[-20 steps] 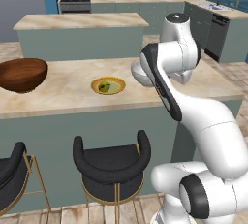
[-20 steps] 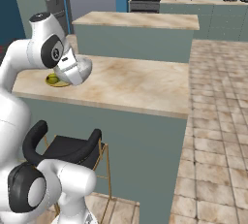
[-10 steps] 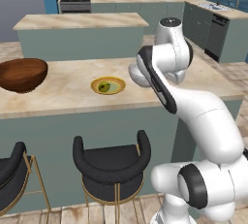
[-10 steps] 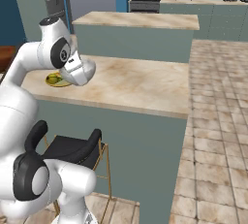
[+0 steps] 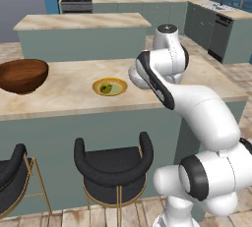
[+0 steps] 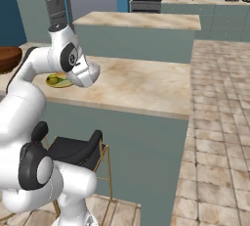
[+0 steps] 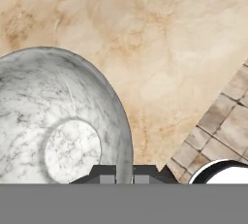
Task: Take the smaller bowl and place it next to the appetizer plate on the dining counter , and place the larger bowl next to the plate with cooked food.
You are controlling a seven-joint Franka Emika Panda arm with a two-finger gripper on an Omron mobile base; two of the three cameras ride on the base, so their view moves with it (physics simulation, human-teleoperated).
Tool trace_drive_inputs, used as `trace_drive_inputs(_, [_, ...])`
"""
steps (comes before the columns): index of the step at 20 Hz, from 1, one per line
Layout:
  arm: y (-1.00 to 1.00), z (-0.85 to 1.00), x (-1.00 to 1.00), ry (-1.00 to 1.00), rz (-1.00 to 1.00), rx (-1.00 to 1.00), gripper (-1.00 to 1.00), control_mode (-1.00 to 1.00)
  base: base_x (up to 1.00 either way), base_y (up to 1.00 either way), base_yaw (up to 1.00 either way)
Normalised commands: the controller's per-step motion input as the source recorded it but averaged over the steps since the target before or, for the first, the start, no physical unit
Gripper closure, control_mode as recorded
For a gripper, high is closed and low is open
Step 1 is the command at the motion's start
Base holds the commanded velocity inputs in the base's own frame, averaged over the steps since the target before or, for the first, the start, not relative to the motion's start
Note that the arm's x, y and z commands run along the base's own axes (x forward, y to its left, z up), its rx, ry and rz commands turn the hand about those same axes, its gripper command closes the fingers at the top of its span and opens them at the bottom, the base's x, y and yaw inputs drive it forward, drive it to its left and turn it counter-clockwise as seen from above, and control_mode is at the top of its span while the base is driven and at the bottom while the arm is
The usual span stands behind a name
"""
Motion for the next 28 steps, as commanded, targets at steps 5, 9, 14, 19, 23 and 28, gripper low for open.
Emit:
trace_drive_inputs(5, [0.00,-0.20,0.38,0.00,0.00,0.00,1.00,-1.00,0.00,0.00,0.00])
trace_drive_inputs(9, [0.00,-0.19,0.31,0.01,0.00,0.00,1.00,-1.00,0.00,0.00,0.00])
trace_drive_inputs(14, [0.01,-0.19,0.32,0.02,0.00,0.00,1.00,-1.00,0.00,0.00,0.00])
trace_drive_inputs(19, [0.11,-0.19,0.32,0.00,0.00,0.00,1.00,-1.00,0.00,0.00,0.00])
trace_drive_inputs(23, [0.16,-0.10,0.20,0.00,0.00,0.00,1.00,-1.00,0.00,0.00,0.00])
trace_drive_inputs(28, [0.06,0.03,0.06,0.00,-0.01,0.00,-1.00,-1.00,0.00,0.00,0.00])
